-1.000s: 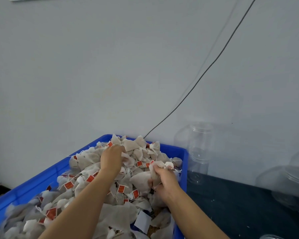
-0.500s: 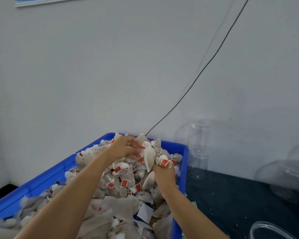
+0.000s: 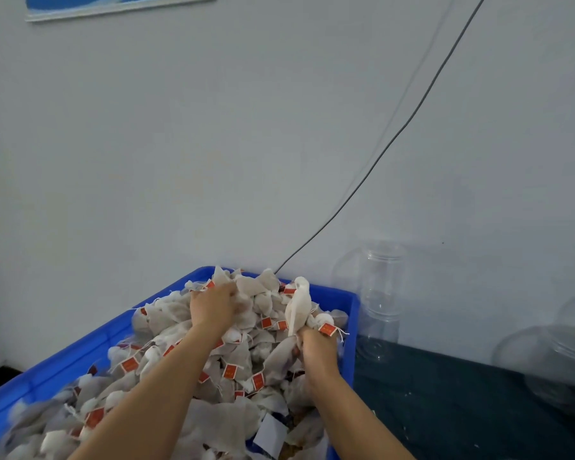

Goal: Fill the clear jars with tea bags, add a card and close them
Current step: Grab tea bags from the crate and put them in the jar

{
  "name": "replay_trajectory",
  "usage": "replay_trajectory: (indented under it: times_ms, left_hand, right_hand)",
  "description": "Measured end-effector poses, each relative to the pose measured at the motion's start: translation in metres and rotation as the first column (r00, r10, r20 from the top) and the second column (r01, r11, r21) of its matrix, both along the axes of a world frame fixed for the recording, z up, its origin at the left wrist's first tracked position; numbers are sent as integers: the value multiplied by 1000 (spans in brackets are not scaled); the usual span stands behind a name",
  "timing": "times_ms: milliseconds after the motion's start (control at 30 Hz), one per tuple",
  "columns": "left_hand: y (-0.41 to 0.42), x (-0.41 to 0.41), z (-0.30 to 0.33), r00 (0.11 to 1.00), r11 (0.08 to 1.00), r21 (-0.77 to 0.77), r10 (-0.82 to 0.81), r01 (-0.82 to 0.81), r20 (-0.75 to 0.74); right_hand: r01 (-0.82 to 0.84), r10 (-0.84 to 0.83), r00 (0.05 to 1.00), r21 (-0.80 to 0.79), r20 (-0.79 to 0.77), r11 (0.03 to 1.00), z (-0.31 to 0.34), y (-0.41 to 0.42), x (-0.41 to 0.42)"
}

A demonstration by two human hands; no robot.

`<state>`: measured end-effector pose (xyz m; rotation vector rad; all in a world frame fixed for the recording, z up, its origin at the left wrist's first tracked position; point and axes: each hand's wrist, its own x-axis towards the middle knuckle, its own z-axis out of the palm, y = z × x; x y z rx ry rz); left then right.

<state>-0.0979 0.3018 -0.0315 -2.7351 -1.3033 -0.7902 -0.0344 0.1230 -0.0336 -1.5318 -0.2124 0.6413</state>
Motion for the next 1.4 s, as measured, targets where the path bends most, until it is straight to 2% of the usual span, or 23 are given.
replay_trajectory:
  times_ms: [33, 100, 133, 200, 267, 333, 400, 433, 500, 533, 567, 600, 667, 700, 800, 900, 1000, 1033, 1100, 1167, 1200, 1300, 1400]
  left_hand:
    - [-2, -1, 4, 990, 997, -70, -19, 29, 139]
    - [-1, -1, 19, 920, 967, -190, -88, 171, 381]
    - [-1, -2, 26, 870, 918, -267, -141, 294, 473]
    - [-8, -7, 41, 751, 725, -400, -241, 560, 615]
    - [-23, -14, 48, 727, 619, -420, -401, 664, 557]
    - [-37, -13, 46, 738, 591, -442, -532, 675, 415]
    - [-47, -13, 43, 731, 570, -463, -579, 679, 361]
    - [-48, -13, 42, 715, 517, -500, -574, 695, 399]
    - [-46, -18, 39, 656, 294, -601, -497, 743, 568]
    - [-45, -18, 35, 648, 186, -642, -438, 743, 623]
    - [-46, -18, 29, 666, 149, -674, -411, 723, 623]
    - [-51, -15, 20, 709, 202, -707, -436, 678, 555]
    - [-63, -4, -6, 802, 479, -693, -544, 539, 247]
    - [-69, 3, -20, 814, 587, -640, -571, 495, 105]
    - [-87, 22, -49, 807, 717, -554, -576, 424, -128]
    - [-97, 29, -59, 811, 790, -445, -548, 421, -206]
    - [-102, 27, -52, 833, 805, -373, -538, 461, -131]
    - [-103, 25, -45, 850, 796, -368, -527, 481, -30]
    - [-110, 20, -23, 850, 749, -403, -450, 526, 274]
    - [-126, 17, 4, 763, 684, -399, -373, 611, 529]
    - [-138, 16, 17, 725, 670, -379, -359, 639, 588]
    - [-184, 13, 47, 651, 574, -371, -422, 731, 630]
    - [-237, 11, 56, 645, 419, -491, -535, 763, 546]
  right_hand:
    - [51, -52, 999, 79, 6, 996, -2, 0, -3]
    - [63, -65, 998, 94, 17, 994, -10, -1, -1]
    - [55, -58, 998, 104, 27, 993, -12, 0, 1]
    - [49, -53, 998, 153, 27, 987, -5, -2, -4]
    - [53, -57, 998, 157, 19, 986, -1, -4, -8]
    - [-3, 0, 1000, 169, 19, 986, 1, -6, -13]
    - [-89, 81, 993, 89, 85, 992, 4, -5, -16]
    - [-77, 72, 989, 27, 131, 997, 9, -5, -16]
    - [3, 9, 971, -50, 238, 999, 17, -8, -7]
    - [30, -20, 963, -32, 269, 999, 23, -13, -1]
    - [50, -49, 952, 5, 301, 999, 29, -18, 4]
    - [59, -72, 943, 51, 326, 997, 34, -23, 8]
    - [76, -99, 937, 83, 335, 994, 36, -33, 15]
    - [75, -101, 942, 91, 320, 993, 36, -37, 16]
    - [47, -74, 950, 94, 304, 994, 31, -41, 17]
    - [83, -115, 950, 118, 290, 990, 27, -47, 15]
    - [73, -139, 946, 224, 294, 972, 39, -60, 14]
    - [66, -140, 944, 244, 300, 967, 46, -66, 13]
    - [59, -145, 935, 260, 324, 964, 61, -81, 14]
    - [54, -144, 940, 284, 309, 957, 76, -102, 16]
    - [55, -142, 948, 295, 285, 954, 83, -114, 16]
    - [47, -148, 950, 342, 274, 939, 100, -163, 19]
    - [37, -166, 932, 371, 322, 928, 105, -218, 20]
